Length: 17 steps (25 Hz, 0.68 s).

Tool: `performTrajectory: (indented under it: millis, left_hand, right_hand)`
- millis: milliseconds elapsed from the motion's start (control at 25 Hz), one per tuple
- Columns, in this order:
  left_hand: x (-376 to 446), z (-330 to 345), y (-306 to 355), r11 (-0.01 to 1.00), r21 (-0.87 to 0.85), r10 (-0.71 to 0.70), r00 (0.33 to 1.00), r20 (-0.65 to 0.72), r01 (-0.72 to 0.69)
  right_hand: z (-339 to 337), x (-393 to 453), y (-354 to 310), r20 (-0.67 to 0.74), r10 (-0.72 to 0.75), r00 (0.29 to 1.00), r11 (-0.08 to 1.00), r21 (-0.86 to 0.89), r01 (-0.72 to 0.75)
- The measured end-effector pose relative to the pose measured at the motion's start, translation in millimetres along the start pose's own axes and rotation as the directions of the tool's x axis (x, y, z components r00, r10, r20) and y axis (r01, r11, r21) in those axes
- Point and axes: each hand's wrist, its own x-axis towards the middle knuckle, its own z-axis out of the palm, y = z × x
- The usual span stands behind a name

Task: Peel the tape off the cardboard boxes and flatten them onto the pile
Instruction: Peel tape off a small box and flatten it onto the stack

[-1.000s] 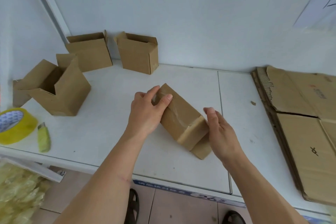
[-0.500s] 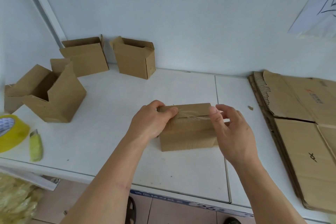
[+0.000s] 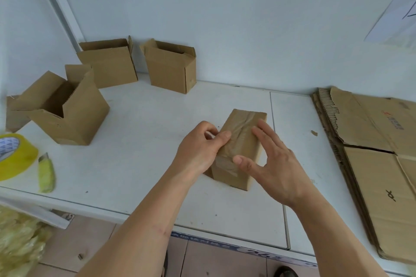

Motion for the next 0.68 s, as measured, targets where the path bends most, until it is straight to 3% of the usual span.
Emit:
performTrajectory:
  millis: [120,240,280,360,440,480,680]
  left_hand:
    - [-8.8,5.4,-0.5,0.946,0.167,0.269,0.960,0.073,-0.278]
    - [-15.6,4.5,-10.0,0.858,0.231,0.433,0.888,0.154,-0.458]
    - [-17.4,5.1,-17.1,0.797,0.301,0.496,0.851,0.169,-0.524]
    - [-18.0,9.0,-32.8,0.580,0.485,0.653,0.729,0.203,-0.654]
    - [-15.1,14.6,-49.2,0.406,0.573,0.751,0.617,0.234,-0.712]
    - [-12.8,17.3,-55.9,0.366,0.597,0.777,0.587,0.226,-0.714]
    - [-6.5,31.1,-64.8,0.360,0.638,0.845,0.527,0.086,-0.681]
  right_hand:
    - [-2.5,3.6,9.0,0.051,0.056,0.997,0.994,0.091,-0.060]
    - [-4.4,5.8,16.0,0.030,0.036,0.999,0.989,0.140,-0.040]
    - [-5.6,7.1,18.4,0.033,0.030,0.999,0.988,0.154,-0.035]
    - [-8.1,8.6,21.7,0.056,0.035,0.998,0.981,0.188,-0.045]
    - [-10.4,8.8,22.9,0.071,0.027,0.997,0.972,0.229,-0.043]
    - [-11.0,9.0,22.4,0.071,0.020,0.997,0.968,0.247,-0.037]
    - [-8.0,13.2,22.4,0.092,0.025,0.995,0.962,0.268,-0.049]
